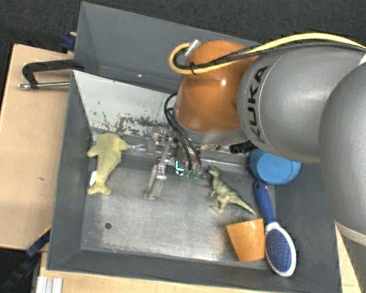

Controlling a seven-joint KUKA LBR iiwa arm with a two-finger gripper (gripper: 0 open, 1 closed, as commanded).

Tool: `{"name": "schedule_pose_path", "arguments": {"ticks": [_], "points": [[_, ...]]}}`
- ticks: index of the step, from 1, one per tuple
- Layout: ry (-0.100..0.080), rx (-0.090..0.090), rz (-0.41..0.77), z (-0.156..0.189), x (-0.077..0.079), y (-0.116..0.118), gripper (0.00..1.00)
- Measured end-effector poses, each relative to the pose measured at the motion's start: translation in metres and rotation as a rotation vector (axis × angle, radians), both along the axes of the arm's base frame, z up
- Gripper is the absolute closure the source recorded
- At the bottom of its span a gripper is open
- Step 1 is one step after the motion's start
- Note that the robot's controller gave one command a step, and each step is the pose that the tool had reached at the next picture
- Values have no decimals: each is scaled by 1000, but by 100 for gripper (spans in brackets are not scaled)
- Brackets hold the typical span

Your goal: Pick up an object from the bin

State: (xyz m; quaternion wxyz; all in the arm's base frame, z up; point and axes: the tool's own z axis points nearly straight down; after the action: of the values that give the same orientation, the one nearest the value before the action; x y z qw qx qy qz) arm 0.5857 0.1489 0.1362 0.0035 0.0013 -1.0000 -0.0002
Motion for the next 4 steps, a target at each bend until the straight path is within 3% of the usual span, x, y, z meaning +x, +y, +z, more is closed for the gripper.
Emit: {"name": "schedule_pose_path", "arguments": {"ticks": [1, 2, 3, 4], "points": [[-14, 7, -172, 32, 13, 91, 0], [-7, 1, 195, -54, -43, 76, 0], [-9, 2, 194, -54, -42, 76, 100], [-15, 3, 30, -29, -7, 73, 100]]}}
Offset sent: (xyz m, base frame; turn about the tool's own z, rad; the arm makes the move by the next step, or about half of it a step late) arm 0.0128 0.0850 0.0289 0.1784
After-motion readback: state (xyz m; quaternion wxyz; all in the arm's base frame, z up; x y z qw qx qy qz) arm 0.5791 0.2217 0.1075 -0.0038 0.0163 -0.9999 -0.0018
